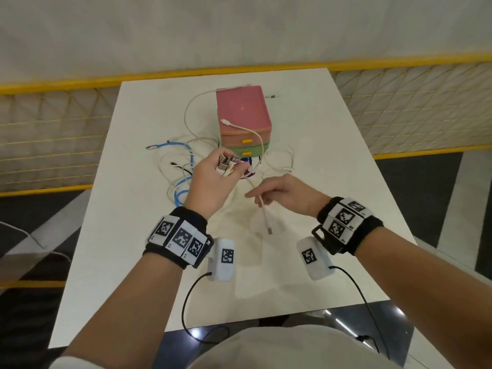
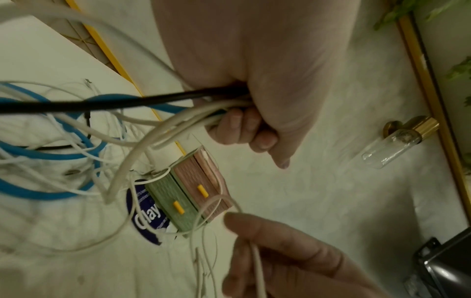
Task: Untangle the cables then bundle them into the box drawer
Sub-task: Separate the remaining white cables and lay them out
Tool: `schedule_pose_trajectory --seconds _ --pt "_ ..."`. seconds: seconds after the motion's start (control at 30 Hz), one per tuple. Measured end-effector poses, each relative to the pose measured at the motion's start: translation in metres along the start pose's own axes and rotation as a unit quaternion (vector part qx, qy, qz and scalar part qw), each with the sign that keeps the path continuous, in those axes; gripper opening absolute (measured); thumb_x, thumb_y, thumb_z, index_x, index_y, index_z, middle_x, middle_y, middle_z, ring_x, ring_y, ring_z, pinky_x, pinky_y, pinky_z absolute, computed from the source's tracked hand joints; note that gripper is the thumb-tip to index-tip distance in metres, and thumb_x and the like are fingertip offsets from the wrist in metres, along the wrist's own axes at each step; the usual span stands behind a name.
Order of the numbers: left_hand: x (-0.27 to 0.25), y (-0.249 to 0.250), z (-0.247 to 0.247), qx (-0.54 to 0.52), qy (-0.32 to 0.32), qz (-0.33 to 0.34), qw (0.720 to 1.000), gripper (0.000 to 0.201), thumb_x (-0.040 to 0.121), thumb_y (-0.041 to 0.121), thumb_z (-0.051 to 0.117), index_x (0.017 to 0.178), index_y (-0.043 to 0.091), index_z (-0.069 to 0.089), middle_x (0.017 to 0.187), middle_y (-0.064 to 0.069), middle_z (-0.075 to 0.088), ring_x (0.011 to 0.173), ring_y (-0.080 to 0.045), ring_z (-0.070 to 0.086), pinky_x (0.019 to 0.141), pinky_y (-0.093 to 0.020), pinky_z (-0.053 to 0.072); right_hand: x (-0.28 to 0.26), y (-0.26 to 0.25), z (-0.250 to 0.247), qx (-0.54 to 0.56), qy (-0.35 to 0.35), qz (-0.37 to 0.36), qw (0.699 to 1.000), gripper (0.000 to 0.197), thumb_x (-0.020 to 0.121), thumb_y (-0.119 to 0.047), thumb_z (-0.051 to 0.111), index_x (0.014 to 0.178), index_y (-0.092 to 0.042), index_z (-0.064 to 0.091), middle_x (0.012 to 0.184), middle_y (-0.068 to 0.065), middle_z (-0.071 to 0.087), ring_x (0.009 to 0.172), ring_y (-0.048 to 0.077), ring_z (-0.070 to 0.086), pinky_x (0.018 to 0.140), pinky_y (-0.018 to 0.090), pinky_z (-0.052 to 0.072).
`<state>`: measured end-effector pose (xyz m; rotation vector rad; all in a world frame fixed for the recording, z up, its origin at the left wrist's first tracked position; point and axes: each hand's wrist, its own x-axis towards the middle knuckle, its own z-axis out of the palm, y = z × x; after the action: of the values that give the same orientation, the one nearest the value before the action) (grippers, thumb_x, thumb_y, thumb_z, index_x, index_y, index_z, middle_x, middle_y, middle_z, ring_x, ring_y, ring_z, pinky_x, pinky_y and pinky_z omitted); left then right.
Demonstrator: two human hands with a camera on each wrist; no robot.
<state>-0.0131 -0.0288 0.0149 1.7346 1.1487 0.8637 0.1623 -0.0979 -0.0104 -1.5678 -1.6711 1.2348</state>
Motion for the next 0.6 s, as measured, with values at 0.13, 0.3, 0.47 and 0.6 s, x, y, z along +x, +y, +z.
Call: schedule_pose_trajectory --seconds 0.13,0.3,0.47,0.6 --pt "0.0 0.013 -0.011 -0.038 0.02 0.001 0.999 0.013 0.081 0.035 0.073 0.086 0.03 0.063 0.086 0.0 0.067 0.079 -0.025 0.061 0.077 -0.042 0.052 -0.007 -0.019 -0.012 0.072 0.114 -0.047 0.99 0.021 0.083 0.001 0.066 0.102 -0.004 0.073 0.087 0.009 0.072 0.076 0.005 0.063 0.077 0.014 0.049" --pt "-0.01 0.034 -0.008 -0.103 -0.01 0.025 0.994 0.011 0.083 0.024 0.074 0.087 0.027 0.064 0.082 0.015 0.065 0.071 -0.011 0.056 0.067 -0.028 0.048 -0.006 -0.033 -0.012 0.159 0.197 -0.052 0.966 0.015 0.09 -0.016 0.061 0.09 -0.008 0.074 0.068 0.006 0.071 0.063 0.004 0.06 0.063 0.017 0.047" --pt "-0.014 0.053 0.003 -0.205 -0.021 0.026 0.978 0.031 0.076 0.017 0.08 0.103 0.018 0.065 0.089 -0.003 0.071 0.071 -0.017 0.062 0.059 -0.025 0.052 -0.004 -0.042 -0.005 0.158 0.149 -0.078 0.973 0.024 0.093 -0.014 0.056 0.096 0.006 0.069 0.078 0.024 0.067 0.062 0.017 0.062 0.062 0.021 0.05" --pt "-0.005 0.065 0.004 -0.182 0.063 0.033 0.981 0.01 0.085 0.015 0.071 0.093 0.014 0.065 0.074 0.009 0.065 0.062 -0.01 0.059 0.062 -0.025 0.05 -0.003 -0.036 -0.002 0.084 0.077 -0.051 0.992 0.016 0.095 -0.014 0.053 0.084 -0.009 0.064 0.075 -0.011 0.065 0.064 0.019 0.068 0.068 0.029 0.052"
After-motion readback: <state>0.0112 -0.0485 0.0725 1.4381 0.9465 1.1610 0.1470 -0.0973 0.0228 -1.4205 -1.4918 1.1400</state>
